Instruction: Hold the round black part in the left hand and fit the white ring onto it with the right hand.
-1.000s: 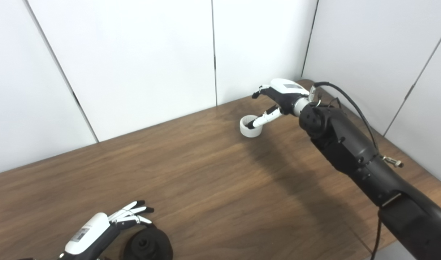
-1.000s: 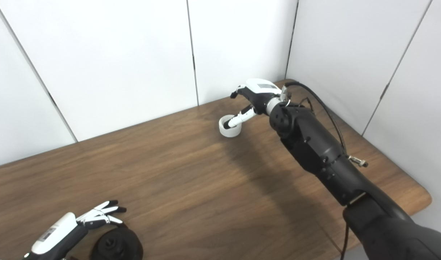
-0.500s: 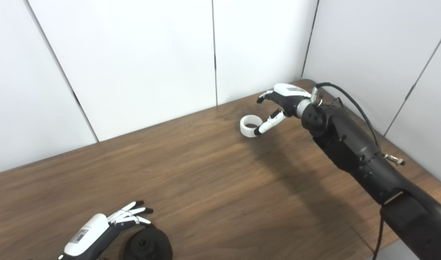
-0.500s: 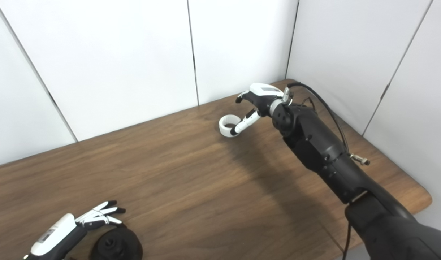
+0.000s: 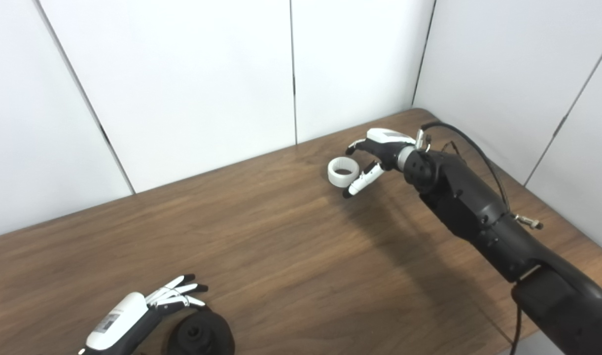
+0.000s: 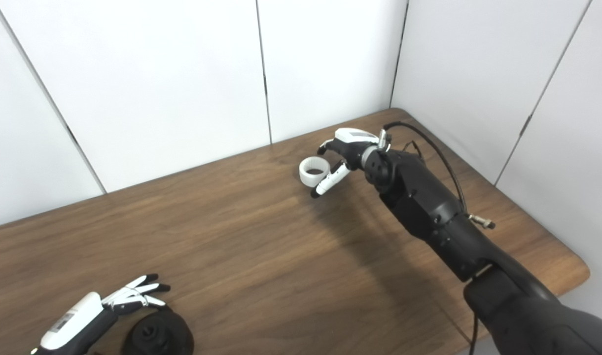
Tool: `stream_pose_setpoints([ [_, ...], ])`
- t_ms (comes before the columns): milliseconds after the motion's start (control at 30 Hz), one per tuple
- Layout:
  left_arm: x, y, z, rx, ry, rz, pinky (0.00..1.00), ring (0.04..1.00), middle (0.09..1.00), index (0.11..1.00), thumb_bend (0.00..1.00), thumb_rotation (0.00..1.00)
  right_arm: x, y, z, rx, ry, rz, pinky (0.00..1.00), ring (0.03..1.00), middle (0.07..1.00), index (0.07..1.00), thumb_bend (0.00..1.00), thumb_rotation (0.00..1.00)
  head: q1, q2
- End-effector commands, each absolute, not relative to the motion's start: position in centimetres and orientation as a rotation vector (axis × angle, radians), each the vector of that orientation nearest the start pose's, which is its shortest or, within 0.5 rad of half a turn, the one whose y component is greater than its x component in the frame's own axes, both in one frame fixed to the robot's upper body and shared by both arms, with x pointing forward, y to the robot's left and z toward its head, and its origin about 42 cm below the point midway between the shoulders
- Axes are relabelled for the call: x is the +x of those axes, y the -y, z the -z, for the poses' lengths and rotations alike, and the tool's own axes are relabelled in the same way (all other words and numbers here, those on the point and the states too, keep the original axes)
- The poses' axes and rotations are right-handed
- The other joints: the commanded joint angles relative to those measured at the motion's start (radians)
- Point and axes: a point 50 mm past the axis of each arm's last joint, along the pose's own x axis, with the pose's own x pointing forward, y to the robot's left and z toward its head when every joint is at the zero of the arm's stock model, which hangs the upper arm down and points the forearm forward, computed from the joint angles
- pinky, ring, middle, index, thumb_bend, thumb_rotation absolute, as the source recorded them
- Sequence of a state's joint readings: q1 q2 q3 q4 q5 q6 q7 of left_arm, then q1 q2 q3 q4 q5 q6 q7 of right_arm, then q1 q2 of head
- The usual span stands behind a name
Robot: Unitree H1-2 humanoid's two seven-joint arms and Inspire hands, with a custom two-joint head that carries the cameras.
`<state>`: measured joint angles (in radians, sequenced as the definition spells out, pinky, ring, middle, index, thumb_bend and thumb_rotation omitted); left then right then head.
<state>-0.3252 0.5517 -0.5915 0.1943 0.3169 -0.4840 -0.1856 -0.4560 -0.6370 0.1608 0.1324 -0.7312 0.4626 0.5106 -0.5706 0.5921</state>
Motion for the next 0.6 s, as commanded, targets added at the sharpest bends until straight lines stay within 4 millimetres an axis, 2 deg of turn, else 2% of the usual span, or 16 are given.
stream_pose_setpoints([
  [0,32.6,-25.0,-11.0,1.003,0.326,0.976,0.92,0.975,0.886,0.485,0.52,0.07,42.2,38.3,-25.4,-1.296,-0.346,-0.024,0.95,0.941,0.950,0.869,0.90,0.46,-0.001,0.001],
  [333,32.2,-24.9,-10.9,0.996,0.321,0.978,0.89,0.971,0.888,0.485,0.52,0.07,42.8,38.3,-23.9,-1.269,-0.376,-0.023,0.93,0.929,0.947,0.864,0.87,0.42,0.018,0.006],
  [567,32.1,-25.1,-10.8,0.993,0.316,0.976,0.91,0.976,0.888,0.485,0.52,0.07,43.2,38.1,-23.3,-1.272,-0.370,-0.025,0.89,0.911,0.941,0.862,0.87,0.43,0.021,0.008],
])
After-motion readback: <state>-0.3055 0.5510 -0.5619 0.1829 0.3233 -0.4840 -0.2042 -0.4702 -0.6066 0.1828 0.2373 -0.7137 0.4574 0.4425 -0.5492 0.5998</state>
